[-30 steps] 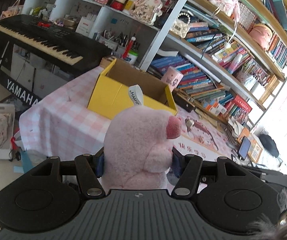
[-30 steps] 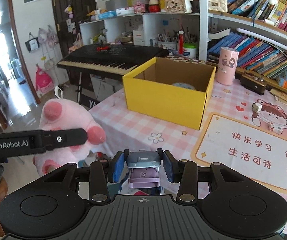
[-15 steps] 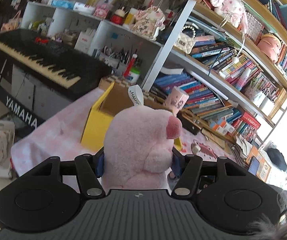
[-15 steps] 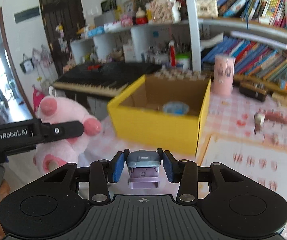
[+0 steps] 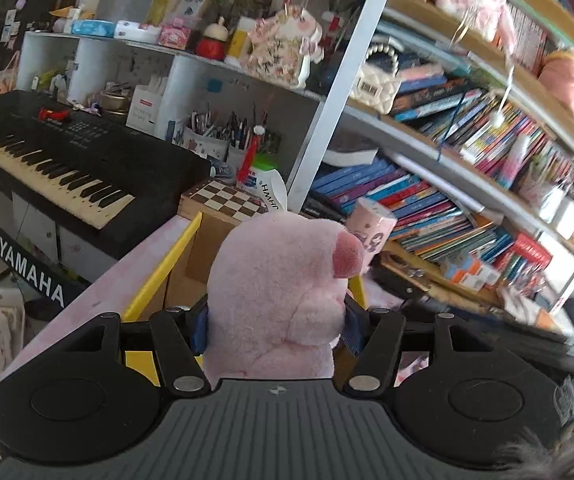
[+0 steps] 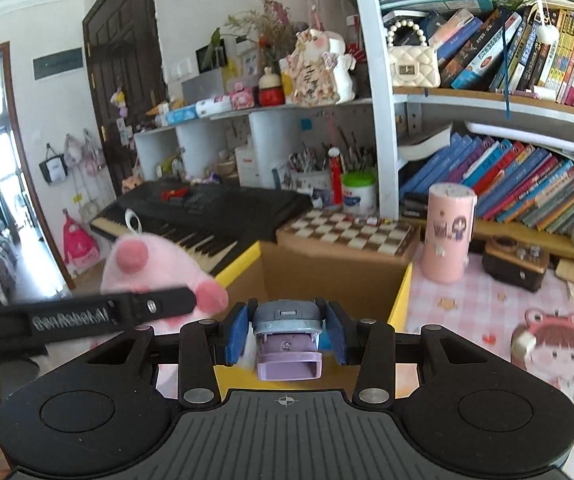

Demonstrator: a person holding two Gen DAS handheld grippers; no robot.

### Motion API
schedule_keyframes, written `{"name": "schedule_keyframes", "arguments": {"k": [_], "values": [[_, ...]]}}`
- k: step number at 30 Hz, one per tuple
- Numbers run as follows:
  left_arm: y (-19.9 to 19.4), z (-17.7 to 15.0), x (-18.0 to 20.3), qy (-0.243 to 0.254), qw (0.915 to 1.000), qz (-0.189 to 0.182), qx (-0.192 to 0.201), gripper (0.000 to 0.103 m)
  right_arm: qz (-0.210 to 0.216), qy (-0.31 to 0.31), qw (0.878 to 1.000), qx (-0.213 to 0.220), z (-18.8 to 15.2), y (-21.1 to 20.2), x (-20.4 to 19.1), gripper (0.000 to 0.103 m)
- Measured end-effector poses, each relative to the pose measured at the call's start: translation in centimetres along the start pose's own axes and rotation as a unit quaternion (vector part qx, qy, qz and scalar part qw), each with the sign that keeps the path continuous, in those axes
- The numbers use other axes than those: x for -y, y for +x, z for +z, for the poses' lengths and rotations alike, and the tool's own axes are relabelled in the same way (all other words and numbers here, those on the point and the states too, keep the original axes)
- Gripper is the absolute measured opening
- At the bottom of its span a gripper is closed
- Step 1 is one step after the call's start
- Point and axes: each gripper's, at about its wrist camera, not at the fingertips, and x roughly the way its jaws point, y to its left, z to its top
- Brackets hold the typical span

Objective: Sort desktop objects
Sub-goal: 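Carry the toy car and plush pig over the yellow box with both grippers, then open the right gripper to drop the car while the left gripper releases the pig into the box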

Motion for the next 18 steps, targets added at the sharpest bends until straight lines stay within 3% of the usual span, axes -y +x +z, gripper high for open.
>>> {"name": "schedule_keyframes", "arguments": {"k": [5, 10, 15, 18], "values": [[5.9, 0.2, 0.4, 0.046, 0.9976, 0.034, -0.040, 0.058, -0.011, -0.010, 1.000, -0.007, 1.9, 4.3, 2.8, 0.042], [11.3, -0.2, 0.3, 0.062, 0.9929, 0.039, -0.094, 0.059, -0.007, -0.005, 0.999, -0.042, 2.7, 9.2, 4.9, 0.042], [15.4, -1.1, 0.4, 0.088, 0.9807, 0.056, -0.165, 0.059, 0.007, -0.009, 0.997, -0.075, 3.7, 13.8, 5.6, 0.042], [16.5, -2.1, 0.7, 0.106, 0.9744, 0.061, -0.189, 0.061, 0.021, -0.021, 0.994, -0.104, 3.6, 16.5, 5.1, 0.042]]}}
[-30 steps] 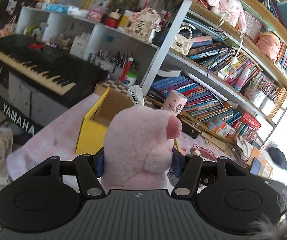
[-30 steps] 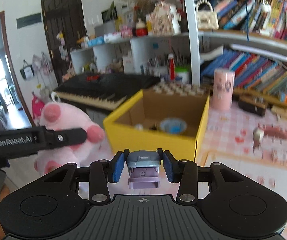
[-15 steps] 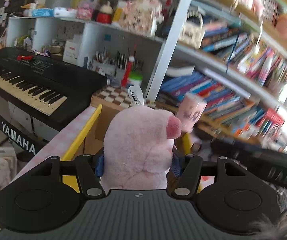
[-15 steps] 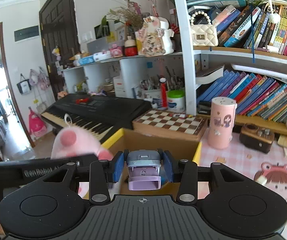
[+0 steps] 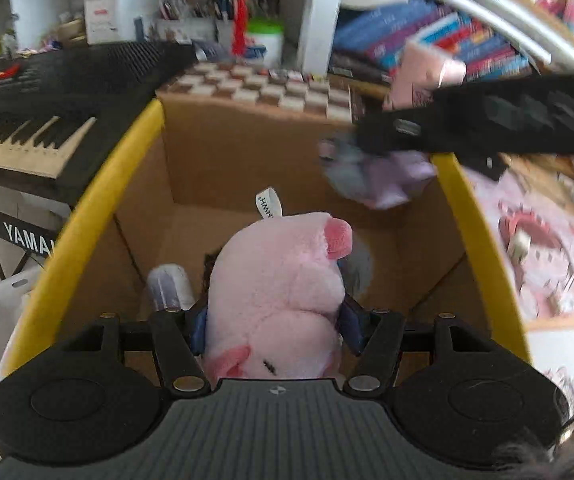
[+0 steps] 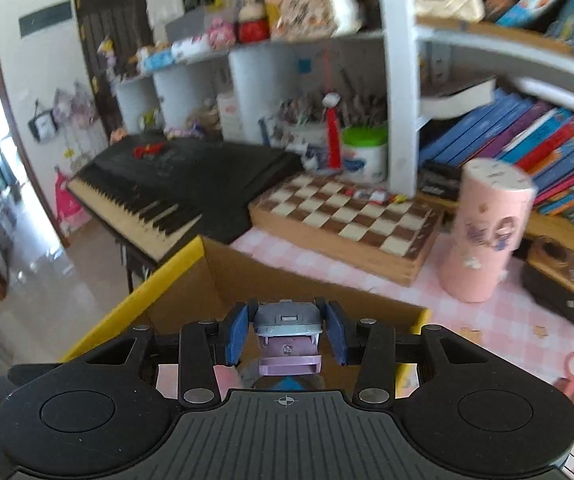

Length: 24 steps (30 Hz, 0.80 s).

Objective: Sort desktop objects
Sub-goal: 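Open the right gripper to drop the car while the left gripper releases the pig into the box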

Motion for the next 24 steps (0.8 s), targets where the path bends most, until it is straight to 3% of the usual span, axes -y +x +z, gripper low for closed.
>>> {"name": "schedule_keyframes", "arguments": {"k": [5, 8, 12, 16, 20, 22, 24], "values": [[0.8, -0.7, 0.2, 0.003, 0.9998, 0.009, -0.016, 0.071, 0.022, -0.016, 0.999, -0.046, 0.3, 3.7, -1.3, 0.042], [-0.5, -1.1, 0.2, 0.004, 0.9995, 0.024, 0.019, 0.087, 0.032, -0.027, 0.997, -0.070, 0.7, 5.8, -2.3, 0.042], [-2.6, -1.4, 0.1, 0.018, 0.9965, 0.059, 0.056, 0.089, 0.034, -0.035, 0.994, -0.102, 0.8, 8.3, -2.9, 0.042], [-4.0, -1.7, -1.3, -0.006, 0.9949, 0.070, 0.072, 0.089, 0.037, -0.044, 0.990, -0.126, 0.8, 10.0, -3.1, 0.043], [-5.6, -2.1, -1.9, -0.025, 0.9929, 0.067, 0.095, 0.090, 0.039, -0.043, 0.991, -0.119, 0.6, 9.8, -3.1, 0.044], [-6.3, -2.2, -1.8, -0.028, 0.9919, 0.063, 0.107, 0.090, 0.043, -0.038, 0.993, -0.103, 0.7, 8.7, -3.0, 0.056], [-7.0, -2.1, -1.4, -0.030, 0.9910, 0.058, 0.118, 0.090, 0.041, -0.036, 0.995, -0.082, 0.7, 7.2, -3.1, 0.058]]}}
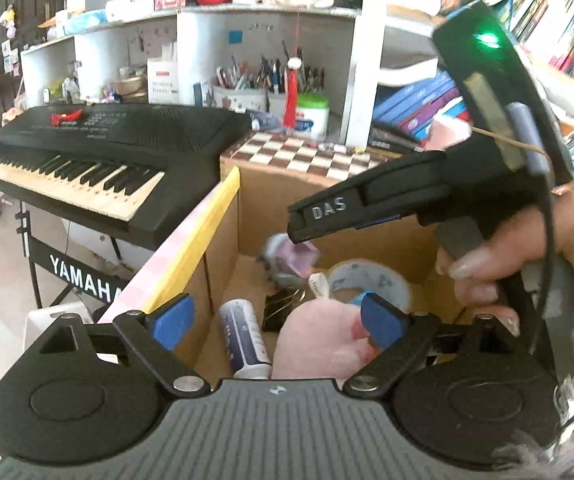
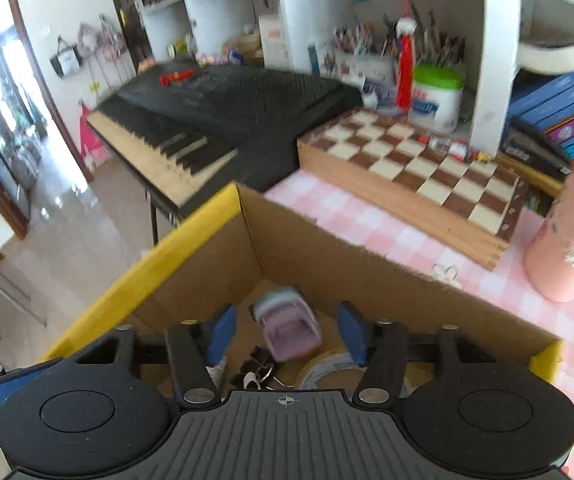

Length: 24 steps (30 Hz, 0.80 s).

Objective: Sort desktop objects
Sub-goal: 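Open the right gripper to drop the car while the left gripper releases the pig into the box, then withdraw both tools from the box toward the white plug and small white box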

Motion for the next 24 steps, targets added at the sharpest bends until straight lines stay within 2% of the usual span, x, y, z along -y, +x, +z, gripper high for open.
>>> {"name": "schedule_keyframes", "arguments": {"k": [7, 13, 17, 24], "values": [[-5.3, -0.4, 0.4, -0.004, 0.9985, -0.027, 0.048, 0.092, -0.026, 0.010, 0.996, 0.080, -2.4, -8.0, -0.7, 0.058], [-10.0, -1.4, -0.4, -0.024, 0.9959, -0.037, 0.079, 0.095, -0.059, 0.048, 0.986, 0.146, -5.7, -15.2, -1.4, 0.058], [-12.7, -2.6, -0.9, -0.029, 0.9942, -0.038, 0.097, 0.098, -0.086, 0.062, 0.979, 0.174, -8.2, -18.6, -2.3, 0.058], [-16.4, -5.7, -2.2, -0.035, 0.9941, -0.032, 0.097, 0.098, -0.131, 0.068, 0.970, 0.195, -13.8, -23.1, -5.5, 0.059]]}}
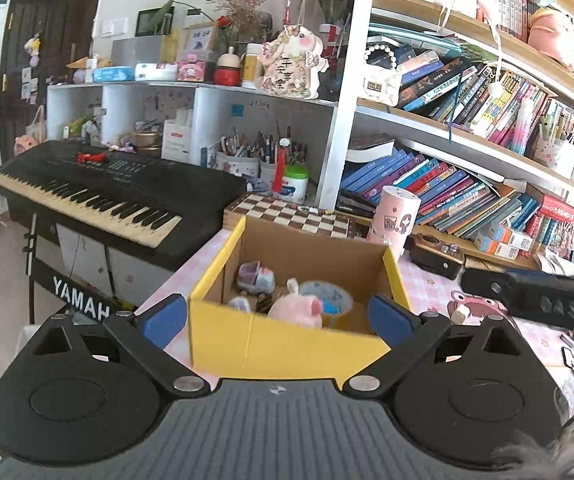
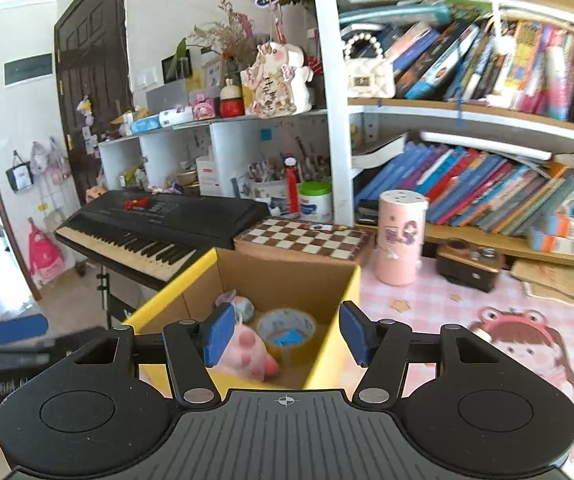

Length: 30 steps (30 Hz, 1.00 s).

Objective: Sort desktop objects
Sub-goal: 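Withdraw both tools from the box toward the white plug and small white box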

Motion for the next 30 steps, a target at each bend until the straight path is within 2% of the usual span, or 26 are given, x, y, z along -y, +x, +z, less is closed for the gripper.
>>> {"name": "schedule_keyframes", "arguments": {"k": [5, 12, 19, 23, 30], "values": [[-3.6, -2.3, -0.8, -0.003, 0.9999, 0.011, -0.001, 0.099, -0.041, -0.006, 0.999, 0.008, -3.6, -4.2, -1.3, 0.059], [-6.9, -5.6, -1.2, -0.006, 0.9998, -0.002, -0.018, 0.100, -0.081, 0.000, 0.997, -0.014, -7.9, -8.4, -2.3, 0.059], [-8.4, -8.0, -0.3, 0.008, 0.9989, -0.018, -0.042, 0.101, -0.104, 0.003, 0.994, -0.035, -11.1, -11.2, -3.3, 0.060], [-8.6, -9.4, 0.5, 0.018, 0.9978, -0.021, -0.060, 0.103, -0.121, -0.005, 0.991, -0.056, -12.5, -11.8, -3.6, 0.067], [-8.1, -10.9, 2.2, 0.030, 0.9942, -0.050, -0.091, 0.103, -0.147, -0.003, 0.985, -0.086, -14.0, -12.6, -2.8, 0.068]]}}
